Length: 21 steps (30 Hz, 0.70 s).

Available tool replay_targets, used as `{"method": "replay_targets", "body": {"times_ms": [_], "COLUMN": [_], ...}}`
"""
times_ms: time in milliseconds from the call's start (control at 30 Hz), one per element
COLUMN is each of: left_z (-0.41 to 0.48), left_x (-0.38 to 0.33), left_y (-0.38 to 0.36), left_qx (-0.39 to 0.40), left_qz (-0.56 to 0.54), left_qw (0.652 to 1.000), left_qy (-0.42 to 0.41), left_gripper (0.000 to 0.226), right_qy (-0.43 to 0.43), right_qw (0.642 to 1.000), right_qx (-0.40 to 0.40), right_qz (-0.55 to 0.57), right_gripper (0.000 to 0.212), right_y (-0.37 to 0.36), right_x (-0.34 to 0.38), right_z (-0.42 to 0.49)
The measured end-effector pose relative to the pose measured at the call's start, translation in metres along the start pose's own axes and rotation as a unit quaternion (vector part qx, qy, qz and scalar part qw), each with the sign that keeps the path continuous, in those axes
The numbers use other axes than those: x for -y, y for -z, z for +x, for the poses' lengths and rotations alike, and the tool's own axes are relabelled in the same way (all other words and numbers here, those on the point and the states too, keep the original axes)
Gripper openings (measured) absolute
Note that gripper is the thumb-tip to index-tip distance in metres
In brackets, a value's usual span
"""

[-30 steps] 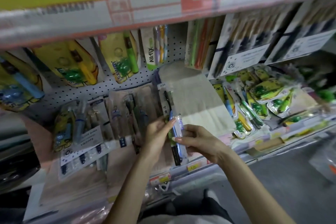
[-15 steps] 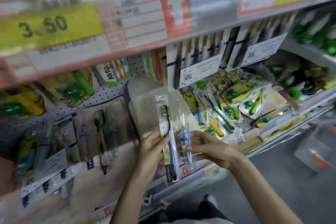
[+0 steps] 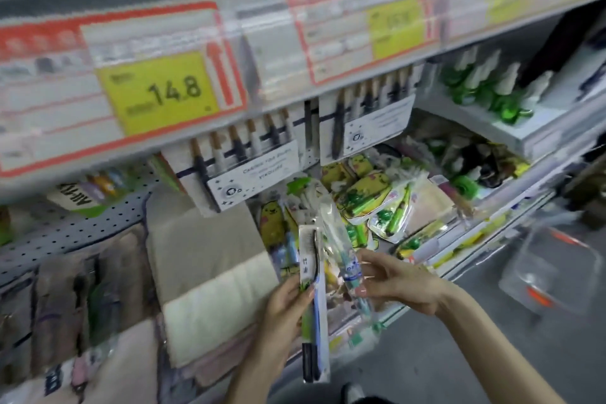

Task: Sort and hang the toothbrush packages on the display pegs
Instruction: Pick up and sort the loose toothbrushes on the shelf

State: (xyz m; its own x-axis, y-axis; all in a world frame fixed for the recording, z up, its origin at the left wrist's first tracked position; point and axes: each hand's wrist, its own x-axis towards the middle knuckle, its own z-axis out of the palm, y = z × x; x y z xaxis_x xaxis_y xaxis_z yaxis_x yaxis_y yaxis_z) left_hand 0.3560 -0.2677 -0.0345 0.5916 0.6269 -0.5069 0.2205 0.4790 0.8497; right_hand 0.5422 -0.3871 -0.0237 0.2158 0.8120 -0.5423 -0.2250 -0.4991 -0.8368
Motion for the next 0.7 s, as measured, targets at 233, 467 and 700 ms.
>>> {"method": "replay_targets", "body": {"times_ms": [233, 467, 700], "left_z": [0.015, 0.029, 0.037], "left_x": [-0.019, -0.041, -0.077], "left_y": [-0.064, -0.106, -0.164], "left_qx": [0.067, 0.206, 0.245], "left_qz": [-0.015, 0.078, 0.140], "left_qw": [0.998, 0.975, 0.956], "left_qy": [0.001, -0.001, -0.080], "left_gripper": [0.053, 0.077, 0.033], "right_qy": [0.004, 0.077, 0.153], "right_qw": [1.000, 0.989, 0.969], "right_qx": [0.010, -0.123, -0.181], "right_qz": [0.001, 0.015, 0.066], "right_gripper": [0.090, 0.114, 0.121], "right_y": [0.064, 0.114, 0.155], "right_x": [-0.004, -0.006, 0.006], "right_z": [-0.026, -0.049, -0.053]}}
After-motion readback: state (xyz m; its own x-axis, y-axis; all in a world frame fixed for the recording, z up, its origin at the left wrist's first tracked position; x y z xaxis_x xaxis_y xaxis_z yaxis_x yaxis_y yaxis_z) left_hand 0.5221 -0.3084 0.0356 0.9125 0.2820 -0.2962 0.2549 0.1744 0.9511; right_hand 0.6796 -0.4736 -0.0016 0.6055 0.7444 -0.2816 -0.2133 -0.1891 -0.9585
